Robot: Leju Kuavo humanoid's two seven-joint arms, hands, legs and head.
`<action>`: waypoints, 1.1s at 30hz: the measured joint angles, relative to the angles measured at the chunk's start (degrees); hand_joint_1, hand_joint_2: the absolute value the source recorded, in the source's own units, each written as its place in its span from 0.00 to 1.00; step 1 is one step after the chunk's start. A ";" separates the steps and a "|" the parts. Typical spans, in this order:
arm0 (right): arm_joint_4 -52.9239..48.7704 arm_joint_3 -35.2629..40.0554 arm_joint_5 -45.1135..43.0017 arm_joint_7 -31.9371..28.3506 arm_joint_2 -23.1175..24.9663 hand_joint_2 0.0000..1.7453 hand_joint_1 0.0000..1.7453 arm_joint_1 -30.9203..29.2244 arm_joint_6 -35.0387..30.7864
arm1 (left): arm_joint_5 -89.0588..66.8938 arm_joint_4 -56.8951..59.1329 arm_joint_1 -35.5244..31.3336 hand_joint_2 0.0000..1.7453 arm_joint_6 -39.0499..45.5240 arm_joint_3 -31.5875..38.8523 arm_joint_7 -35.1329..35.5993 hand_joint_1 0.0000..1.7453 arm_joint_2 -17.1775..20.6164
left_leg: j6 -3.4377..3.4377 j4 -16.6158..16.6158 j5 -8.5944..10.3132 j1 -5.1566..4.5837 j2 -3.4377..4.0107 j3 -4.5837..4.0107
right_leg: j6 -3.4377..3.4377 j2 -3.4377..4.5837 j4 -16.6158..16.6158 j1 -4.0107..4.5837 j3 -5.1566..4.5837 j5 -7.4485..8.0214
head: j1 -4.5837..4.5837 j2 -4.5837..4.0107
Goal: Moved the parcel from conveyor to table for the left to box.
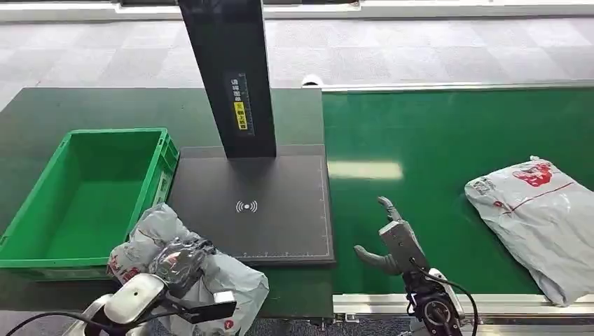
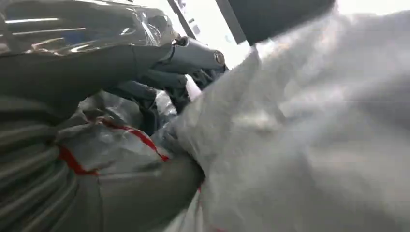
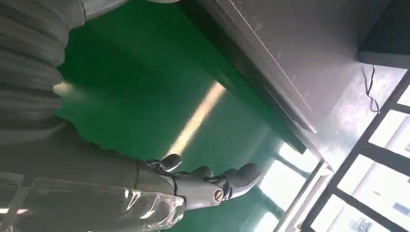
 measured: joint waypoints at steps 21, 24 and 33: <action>1.62 0.02 -1.09 -1.79 -0.09 1.00 0.00 -0.83 0.83 | 13.99 3.96 -2.71 1.00 11.31 -2.03 -15.76 1.00 -2.05 | 0.07 0.07 -0.04 -0.11 -0.06 -0.07 | 0.10 -0.10 0.00 -0.12 -0.17 -0.11 | -0.09 0.00; 1.29 0.04 -1.68 -1.68 -0.42 1.00 0.00 -0.86 1.44 | 20.12 0.84 -2.95 1.00 16.43 -2.64 -19.05 1.00 -3.52 | 0.09 0.08 -0.02 -0.11 -0.05 -0.27 | 0.10 -0.09 0.00 -0.12 -0.33 -0.07 | 0.00 0.00; 1.29 0.15 -4.09 -2.16 -1.49 1.00 0.00 -0.84 1.24 | 22.99 -4.76 -5.08 1.00 39.07 -1.88 -23.78 1.00 -5.20 | 0.08 0.08 -0.02 -0.08 0.02 -0.58 | 0.10 -0.04 0.01 -0.07 -0.72 -0.06 | 0.00 0.00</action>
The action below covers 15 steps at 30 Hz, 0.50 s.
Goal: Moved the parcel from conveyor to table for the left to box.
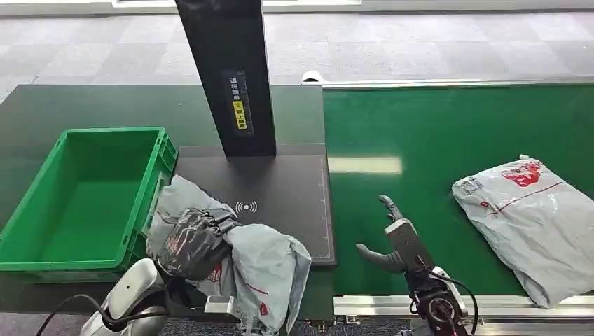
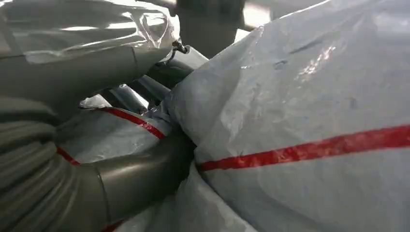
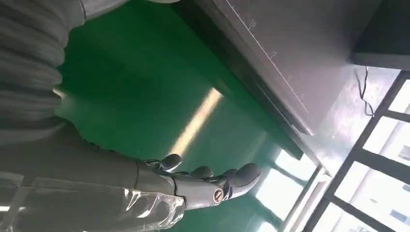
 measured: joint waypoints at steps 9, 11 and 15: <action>-2.45 0.00 -0.13 -0.31 -0.39 1.00 0.00 3.44 -1.81 | -12.76 -3.39 -2.43 1.00 16.10 9.56 10.13 1.00 -0.79 | 0.00 -0.01 0.00 0.00 0.02 -0.08 | -0.01 0.03 0.00 0.00 -0.08 -0.01 | -0.02 0.00; -3.26 0.00 -0.13 -0.31 -0.59 1.00 0.00 4.49 -1.94 | -12.74 -2.69 -3.67 1.00 15.97 12.81 12.37 1.00 -0.76 | 0.00 -0.01 0.00 0.01 0.05 -0.08 | -0.01 0.03 0.00 0.01 -0.08 0.00 | 0.00 0.00; -4.39 0.00 -0.13 -0.28 -0.90 1.00 0.00 5.62 -1.99 | -12.63 -1.57 -4.98 1.00 15.94 16.81 12.90 1.00 -0.81 | -0.01 -0.01 0.00 0.01 0.12 -0.06 | -0.02 0.07 0.01 0.01 -0.08 0.00 | 0.00 0.00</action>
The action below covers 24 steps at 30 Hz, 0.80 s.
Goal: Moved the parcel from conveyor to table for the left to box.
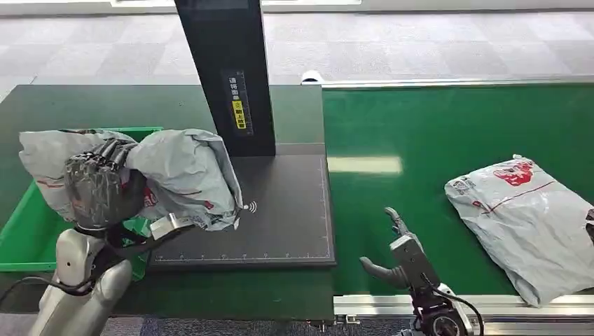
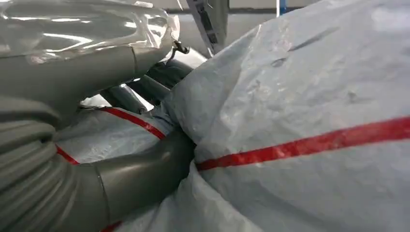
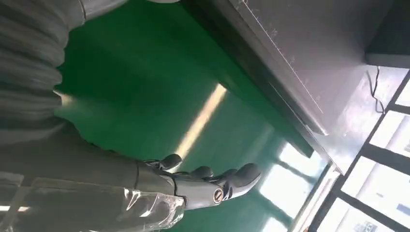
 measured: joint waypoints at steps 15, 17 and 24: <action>-0.79 0.11 1.48 2.08 0.13 1.00 0.00 0.64 -0.68 | 6.95 28.48 -13.36 1.00 -17.17 17.02 16.01 1.00 0.41 | -0.06 -0.01 0.05 0.08 0.08 -0.02 | -0.09 0.05 0.03 0.08 -0.03 0.06 | -0.02 0.00; -0.79 0.20 1.57 2.14 0.11 1.00 0.00 0.46 -0.59 | 6.71 34.26 -15.23 1.00 -20.05 18.49 17.40 1.00 0.99 | -0.06 -0.01 0.05 0.08 0.08 -0.03 | -0.09 0.06 0.04 0.08 -0.04 0.06 | 0.00 0.00; -0.61 0.46 1.64 2.25 0.13 1.00 0.00 -0.32 -0.39 | 6.71 46.21 -18.30 1.00 -23.04 20.83 19.08 0.00 2.08 | -0.06 0.01 0.04 0.07 0.05 -0.20 | -0.08 0.05 0.03 0.07 -0.19 0.05 | -0.02 0.00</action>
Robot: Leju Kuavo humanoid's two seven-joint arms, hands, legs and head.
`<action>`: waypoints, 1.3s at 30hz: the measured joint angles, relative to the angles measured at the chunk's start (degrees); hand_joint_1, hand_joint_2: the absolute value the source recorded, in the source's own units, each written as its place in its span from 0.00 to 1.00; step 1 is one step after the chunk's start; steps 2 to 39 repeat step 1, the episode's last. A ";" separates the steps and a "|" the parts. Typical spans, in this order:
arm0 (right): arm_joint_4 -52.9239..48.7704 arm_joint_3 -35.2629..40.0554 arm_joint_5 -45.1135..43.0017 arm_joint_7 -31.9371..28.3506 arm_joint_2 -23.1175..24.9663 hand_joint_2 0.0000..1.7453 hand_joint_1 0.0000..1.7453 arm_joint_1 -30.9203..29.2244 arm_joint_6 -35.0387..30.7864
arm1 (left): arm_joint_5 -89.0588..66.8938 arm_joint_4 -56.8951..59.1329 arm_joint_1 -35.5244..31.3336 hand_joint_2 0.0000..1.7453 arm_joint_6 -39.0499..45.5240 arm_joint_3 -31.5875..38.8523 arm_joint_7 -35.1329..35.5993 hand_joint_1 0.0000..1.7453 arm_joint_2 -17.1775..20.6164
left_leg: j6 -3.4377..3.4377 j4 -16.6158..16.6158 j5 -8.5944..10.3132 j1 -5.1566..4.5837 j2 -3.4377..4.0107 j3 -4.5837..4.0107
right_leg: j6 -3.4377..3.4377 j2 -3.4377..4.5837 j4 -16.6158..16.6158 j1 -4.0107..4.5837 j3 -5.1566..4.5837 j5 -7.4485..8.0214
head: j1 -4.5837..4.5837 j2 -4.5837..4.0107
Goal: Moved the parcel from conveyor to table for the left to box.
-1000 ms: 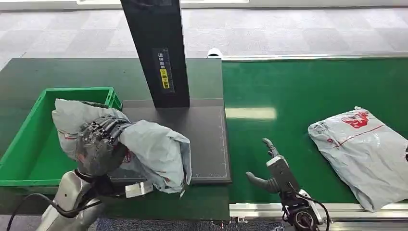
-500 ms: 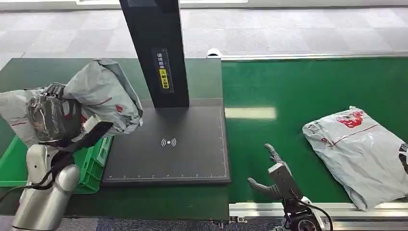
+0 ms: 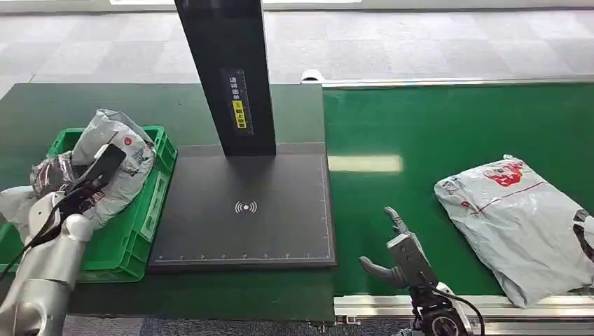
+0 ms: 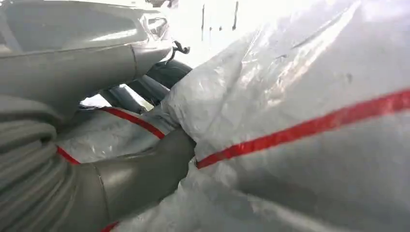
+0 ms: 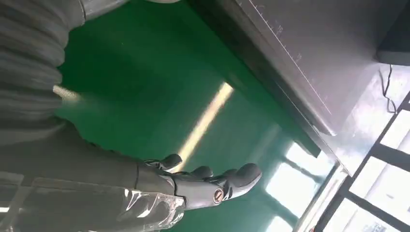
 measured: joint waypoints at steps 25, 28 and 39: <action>0.00 0.02 0.00 0.00 0.00 1.00 0.00 -0.07 0.04 | 0.00 0.91 -0.33 1.00 -0.02 0.22 0.13 0.00 0.11 | 0.00 0.00 0.00 0.00 0.01 -0.01 | 0.00 0.00 0.00 0.00 -0.02 0.00 | 0.02 0.00; 0.00 0.02 0.00 0.00 0.00 1.00 0.00 -0.07 0.04 | 0.00 0.91 -0.33 1.00 -0.02 0.22 0.13 0.00 0.11 | 0.00 0.00 0.00 0.00 0.01 -0.01 | 0.00 0.00 0.00 0.00 -0.02 0.00 | 0.02 0.00; 0.00 0.02 0.00 0.00 0.00 1.00 0.00 -0.07 0.04 | 0.00 0.91 -0.33 1.00 -0.02 0.22 0.13 0.00 0.11 | 0.00 0.00 0.00 0.00 0.01 -0.01 | 0.00 0.00 0.00 0.00 -0.02 0.00 | 0.02 0.00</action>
